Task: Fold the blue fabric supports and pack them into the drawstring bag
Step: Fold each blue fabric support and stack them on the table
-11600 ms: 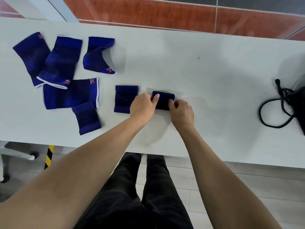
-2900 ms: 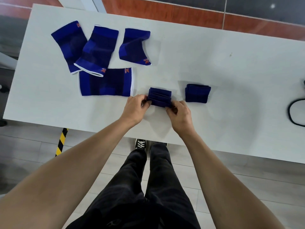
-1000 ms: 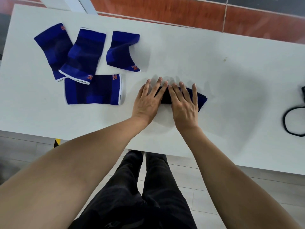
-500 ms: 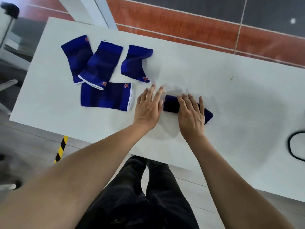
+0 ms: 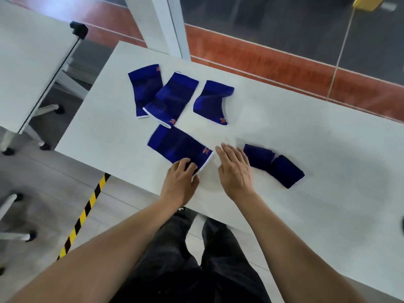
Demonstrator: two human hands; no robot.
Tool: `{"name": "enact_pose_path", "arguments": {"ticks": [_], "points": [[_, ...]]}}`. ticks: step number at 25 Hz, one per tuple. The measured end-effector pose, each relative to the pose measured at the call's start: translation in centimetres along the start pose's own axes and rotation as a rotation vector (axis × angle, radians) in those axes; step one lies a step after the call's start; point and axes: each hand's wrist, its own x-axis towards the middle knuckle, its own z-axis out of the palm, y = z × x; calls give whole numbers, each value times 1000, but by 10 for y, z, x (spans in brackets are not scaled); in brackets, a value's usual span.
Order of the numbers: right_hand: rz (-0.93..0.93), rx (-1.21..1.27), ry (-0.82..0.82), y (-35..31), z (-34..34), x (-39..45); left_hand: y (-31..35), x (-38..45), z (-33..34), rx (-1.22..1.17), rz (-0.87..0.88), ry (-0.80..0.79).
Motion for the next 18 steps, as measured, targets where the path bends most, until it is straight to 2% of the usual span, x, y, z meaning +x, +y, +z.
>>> {"name": "enact_pose_path", "arguments": {"ticks": [2, 6, 8, 10, 15, 18], "points": [[-50, -7, -102, -18, 11, 1, -6, -6, 0, 1, 65, 7], [-52, 11, -263, -45, 32, -3, -23, -9, -7, 45, 221, -130], [6, 18, -292, -52, 40, -11, -37, -4, -13, 11, 305, -166], [102, 8, -262, -61, 44, -16, -53, 7, -22, -77, 344, -137], [290, -40, -170, -87, 54, -12, -95, 70, -53, 18, 237, 27], [356, -60, -167, -95, 58, -8, -121, 107, -66, 137, 158, -17]]}}
